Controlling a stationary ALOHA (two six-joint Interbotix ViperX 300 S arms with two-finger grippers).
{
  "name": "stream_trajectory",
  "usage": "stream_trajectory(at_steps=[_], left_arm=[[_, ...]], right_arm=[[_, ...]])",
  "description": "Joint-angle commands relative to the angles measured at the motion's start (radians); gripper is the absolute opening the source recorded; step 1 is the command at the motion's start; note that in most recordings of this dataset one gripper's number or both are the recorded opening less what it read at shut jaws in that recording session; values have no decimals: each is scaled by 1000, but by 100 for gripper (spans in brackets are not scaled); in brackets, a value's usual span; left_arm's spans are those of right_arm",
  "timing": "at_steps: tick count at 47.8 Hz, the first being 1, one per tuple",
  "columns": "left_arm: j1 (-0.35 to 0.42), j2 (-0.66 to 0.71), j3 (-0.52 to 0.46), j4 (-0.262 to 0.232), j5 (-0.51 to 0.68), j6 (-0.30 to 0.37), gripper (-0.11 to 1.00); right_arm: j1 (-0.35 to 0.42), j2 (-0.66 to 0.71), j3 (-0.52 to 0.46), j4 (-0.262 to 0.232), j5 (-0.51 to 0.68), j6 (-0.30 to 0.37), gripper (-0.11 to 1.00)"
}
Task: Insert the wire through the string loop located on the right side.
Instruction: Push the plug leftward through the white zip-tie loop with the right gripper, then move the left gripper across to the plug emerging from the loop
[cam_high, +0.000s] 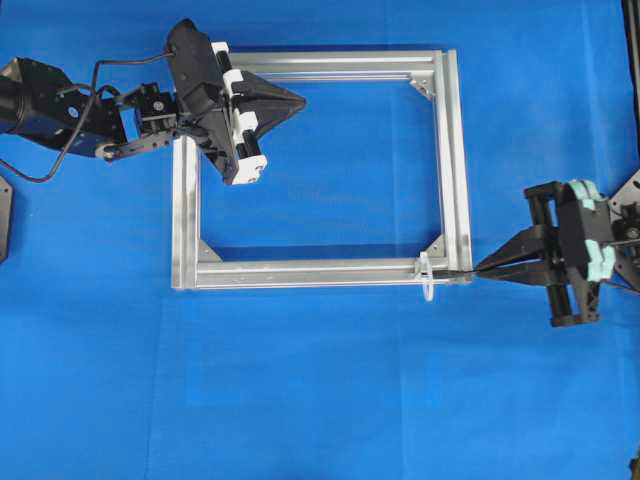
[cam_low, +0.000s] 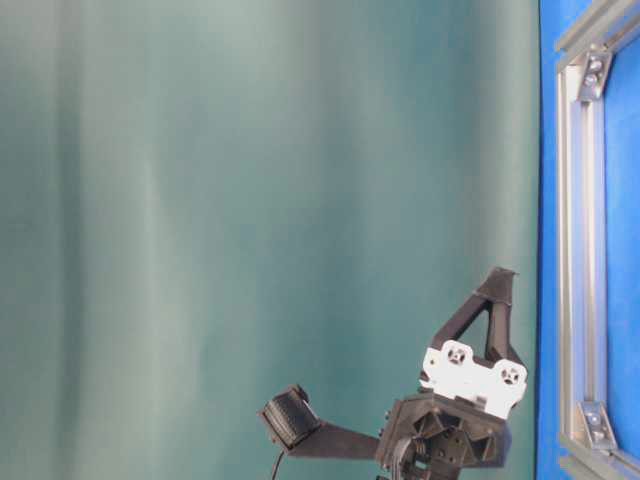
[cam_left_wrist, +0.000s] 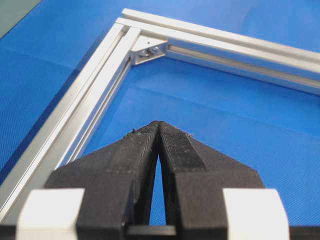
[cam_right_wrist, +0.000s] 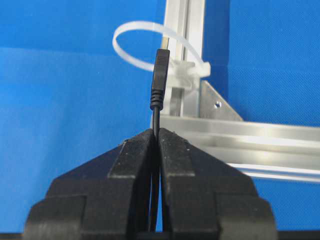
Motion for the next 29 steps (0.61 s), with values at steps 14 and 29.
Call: stream_trajectory(at_steps=[14, 29], left_arm=[[-3, -28, -18, 3, -12, 0, 0], [-8, -28, -18, 2, -12, 0, 0]], right_arm=[[-2, 149, -103, 3, -141, 0, -4], [-3, 190, -132, 3, -143, 0, -4]])
